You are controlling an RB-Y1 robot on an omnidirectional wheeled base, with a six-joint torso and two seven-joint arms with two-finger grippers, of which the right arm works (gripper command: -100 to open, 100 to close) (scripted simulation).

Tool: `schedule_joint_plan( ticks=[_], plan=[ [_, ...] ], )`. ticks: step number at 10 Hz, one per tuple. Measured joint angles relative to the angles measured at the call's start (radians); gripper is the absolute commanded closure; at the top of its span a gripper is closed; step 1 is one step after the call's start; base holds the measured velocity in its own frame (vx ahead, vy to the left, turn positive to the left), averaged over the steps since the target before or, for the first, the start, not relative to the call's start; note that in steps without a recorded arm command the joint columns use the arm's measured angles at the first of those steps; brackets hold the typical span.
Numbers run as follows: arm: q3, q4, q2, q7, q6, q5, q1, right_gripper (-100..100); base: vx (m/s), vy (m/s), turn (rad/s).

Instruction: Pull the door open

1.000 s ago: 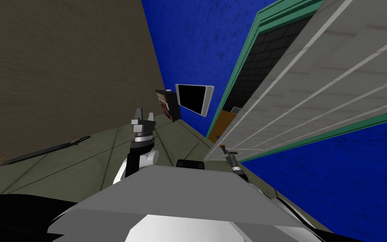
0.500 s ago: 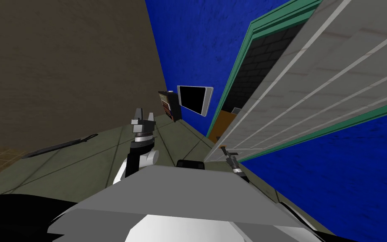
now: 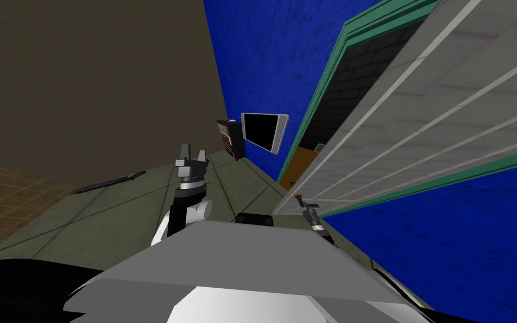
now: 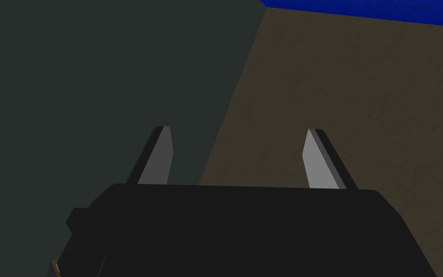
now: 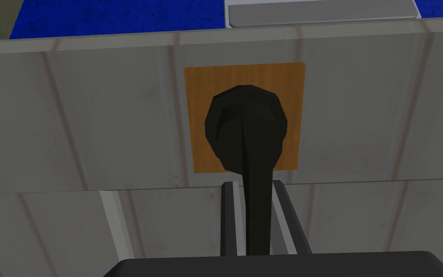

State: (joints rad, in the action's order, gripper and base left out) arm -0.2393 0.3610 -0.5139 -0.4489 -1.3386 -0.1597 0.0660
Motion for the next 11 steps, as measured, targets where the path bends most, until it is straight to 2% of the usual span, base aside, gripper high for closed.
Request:
schedule_joint_plan(
  ticks=[1, 2, 3, 4, 5, 7, 9, 11],
  plan=[
    [-0.002, 0.022, -0.003, 0.005, 0.015, -0.005, 0.007, 100, -0.183, -0.068, 0.093],
    [-0.006, 0.020, 0.000, 0.011, 0.021, -0.010, -0.001, 100, -0.139, -0.070, 0.051],
    [-0.010, 0.032, 0.002, 0.015, 0.028, -0.011, 0.003, 100, -0.053, -0.021, -0.005],
    [-0.011, 0.059, 0.000, 0.019, 0.042, -0.012, 0.019, 100, -0.107, -0.033, 0.086],
    [-0.015, 0.051, 0.002, 0.023, 0.042, -0.017, 0.012, 100, -0.111, -0.045, 0.079],
    [-0.017, 0.106, -0.003, 0.033, 0.074, -0.024, 0.030, 100, -0.109, -0.046, 0.073],
    [-0.022, 0.174, -0.007, 0.051, 0.117, -0.038, 0.050, 100, -0.176, -0.087, 0.139],
    [-0.033, 0.196, -0.005, 0.063, 0.136, -0.047, 0.050, 100, -0.174, -0.071, 0.064]
  ],
)
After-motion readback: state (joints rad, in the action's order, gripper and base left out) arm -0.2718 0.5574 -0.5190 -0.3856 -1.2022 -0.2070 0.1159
